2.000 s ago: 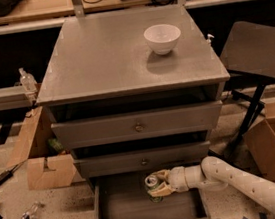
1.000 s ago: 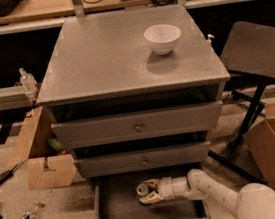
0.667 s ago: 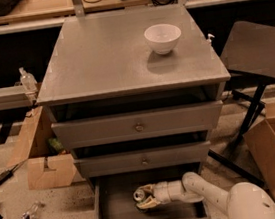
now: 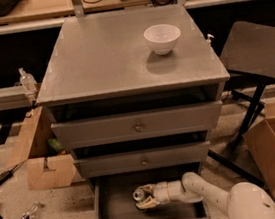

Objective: Place green can into bottom drawer

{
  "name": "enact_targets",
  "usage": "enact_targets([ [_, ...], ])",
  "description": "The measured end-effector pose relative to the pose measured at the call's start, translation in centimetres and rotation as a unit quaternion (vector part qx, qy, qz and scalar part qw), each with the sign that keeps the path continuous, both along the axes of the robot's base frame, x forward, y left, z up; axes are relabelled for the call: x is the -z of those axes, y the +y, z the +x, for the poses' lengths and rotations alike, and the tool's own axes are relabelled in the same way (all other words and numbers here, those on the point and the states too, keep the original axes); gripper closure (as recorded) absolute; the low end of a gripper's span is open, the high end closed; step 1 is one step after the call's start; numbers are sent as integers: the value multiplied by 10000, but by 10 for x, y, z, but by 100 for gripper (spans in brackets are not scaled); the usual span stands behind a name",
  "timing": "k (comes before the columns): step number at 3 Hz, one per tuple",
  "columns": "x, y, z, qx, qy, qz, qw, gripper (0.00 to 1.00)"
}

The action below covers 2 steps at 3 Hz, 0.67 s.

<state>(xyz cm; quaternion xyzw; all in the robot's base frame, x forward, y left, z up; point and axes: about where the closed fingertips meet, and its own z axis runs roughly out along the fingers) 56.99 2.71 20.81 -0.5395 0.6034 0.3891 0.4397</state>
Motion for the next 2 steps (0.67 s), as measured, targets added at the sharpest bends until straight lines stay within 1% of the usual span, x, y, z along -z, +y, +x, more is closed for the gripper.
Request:
enact_targets([
  [1,0,2,-1,-14,8,9,10000,20],
  [2,1,5,-2,-34,19,21,10000,0],
])
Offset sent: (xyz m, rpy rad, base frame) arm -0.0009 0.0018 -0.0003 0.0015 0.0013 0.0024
